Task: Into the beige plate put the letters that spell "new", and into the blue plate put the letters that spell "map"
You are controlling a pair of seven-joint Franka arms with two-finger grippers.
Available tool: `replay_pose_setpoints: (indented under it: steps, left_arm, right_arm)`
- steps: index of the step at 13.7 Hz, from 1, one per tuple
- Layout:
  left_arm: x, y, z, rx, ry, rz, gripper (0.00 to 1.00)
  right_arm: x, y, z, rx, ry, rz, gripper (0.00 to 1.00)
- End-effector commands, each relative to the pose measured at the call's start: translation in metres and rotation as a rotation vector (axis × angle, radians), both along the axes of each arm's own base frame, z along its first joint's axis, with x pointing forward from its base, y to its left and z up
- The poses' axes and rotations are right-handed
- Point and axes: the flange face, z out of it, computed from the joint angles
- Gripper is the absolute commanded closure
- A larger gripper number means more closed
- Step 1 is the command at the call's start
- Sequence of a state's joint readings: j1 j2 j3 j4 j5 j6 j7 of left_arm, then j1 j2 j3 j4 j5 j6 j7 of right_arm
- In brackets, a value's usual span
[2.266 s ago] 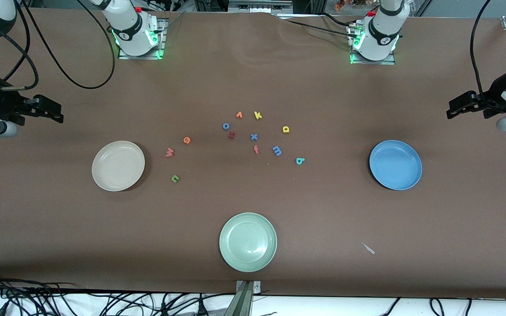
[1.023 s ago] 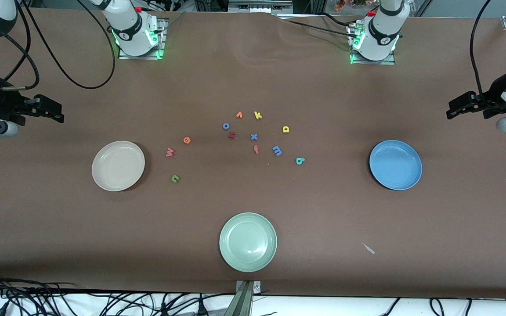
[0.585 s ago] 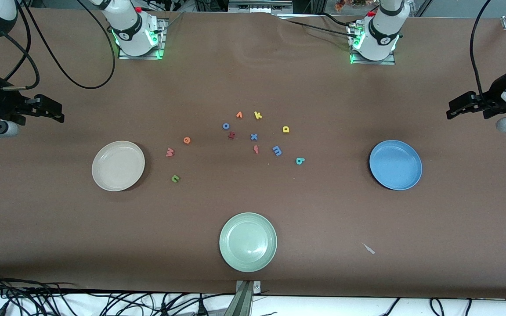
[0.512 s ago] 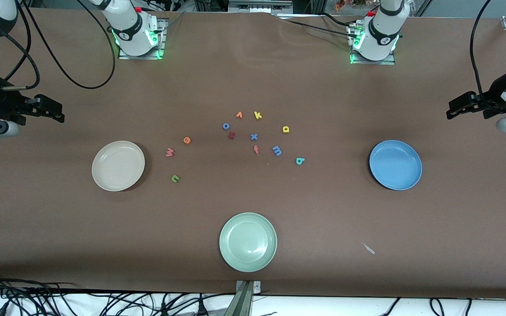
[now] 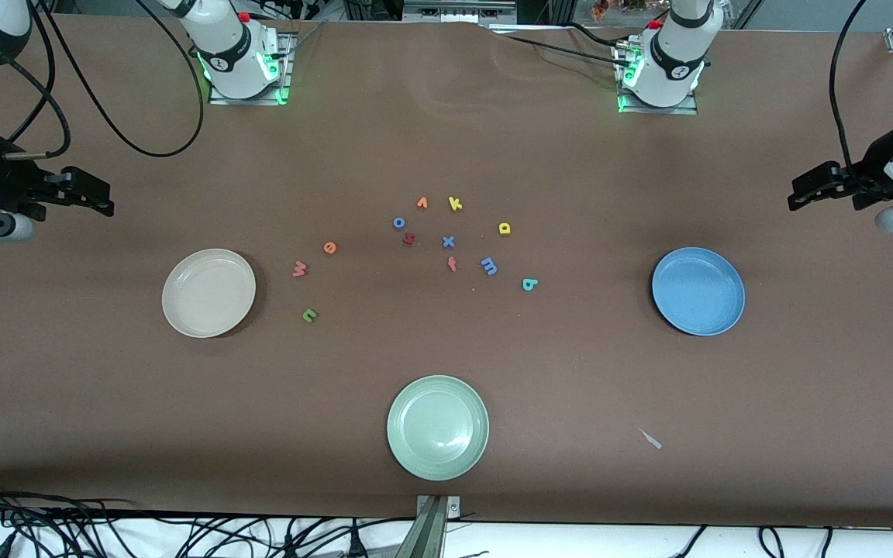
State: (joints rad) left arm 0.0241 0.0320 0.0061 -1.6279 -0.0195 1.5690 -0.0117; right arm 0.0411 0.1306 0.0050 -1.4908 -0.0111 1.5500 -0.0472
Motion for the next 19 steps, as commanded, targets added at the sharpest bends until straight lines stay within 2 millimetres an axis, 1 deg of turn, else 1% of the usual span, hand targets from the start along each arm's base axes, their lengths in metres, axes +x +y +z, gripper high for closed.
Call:
replay_pose_setpoints:
  steps: [1, 12, 19]
  left_arm:
    - [-0.0009, 0.0021, 0.0000, 0.000, -0.008, -0.017, 0.00]
    - [-0.0002, 0.0022, -0.0013, 0.000, -0.008, -0.017, 0.00]
    - [0.0002, 0.0022, -0.0015, 0.000, -0.008, -0.017, 0.00]
  right_arm:
    - [-0.0045, 0.0001, 0.0063, -0.001, -0.001, 0.014, 0.00]
    - [-0.0019, 0.0004, 0.0034, 0.002, -0.003, 0.026, 0.00]
    - [-0.0014, 0.0044, 0.0021, 0.004, -0.003, 0.025, 0.01]
